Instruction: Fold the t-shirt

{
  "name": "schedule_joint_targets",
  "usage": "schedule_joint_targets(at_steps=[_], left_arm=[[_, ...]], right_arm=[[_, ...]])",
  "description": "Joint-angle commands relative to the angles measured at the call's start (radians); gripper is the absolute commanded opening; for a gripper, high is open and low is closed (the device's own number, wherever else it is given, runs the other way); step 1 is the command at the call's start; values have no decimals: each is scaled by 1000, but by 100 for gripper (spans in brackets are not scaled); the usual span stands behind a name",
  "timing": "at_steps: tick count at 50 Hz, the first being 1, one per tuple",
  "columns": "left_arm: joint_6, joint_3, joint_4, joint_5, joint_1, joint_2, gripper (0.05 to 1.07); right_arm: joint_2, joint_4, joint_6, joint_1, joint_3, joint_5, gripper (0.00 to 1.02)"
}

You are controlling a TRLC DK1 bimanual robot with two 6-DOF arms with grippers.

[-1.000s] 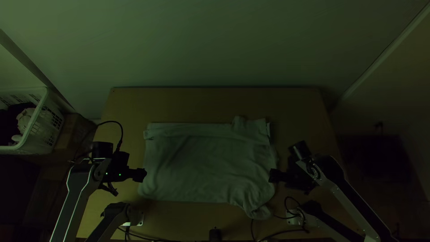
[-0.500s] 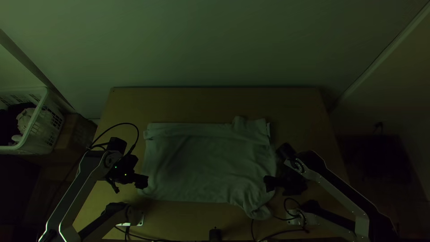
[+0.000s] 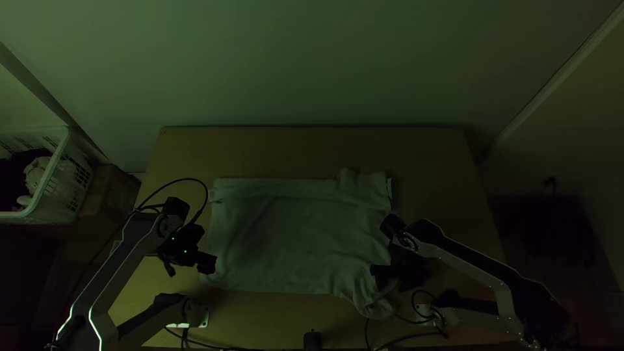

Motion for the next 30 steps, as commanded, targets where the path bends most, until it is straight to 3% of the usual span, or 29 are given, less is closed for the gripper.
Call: schedule_joint_targets(at_steps=[1,7,8,30], left_arm=[[32,2,-2,-6,-5,30,101],[47,8,-4,-6,-7,45,101],[49,7,-5,-7,-7,47,101],[73,-56,-56,-96,-133,152,101]], right_arm=[[45,30,-25,36,-22,-9,60],[39,103,-28,59,-30,41,6],[34,109,-26,63,-30,54,2],[34,115,-36,34,-32,57,3]])
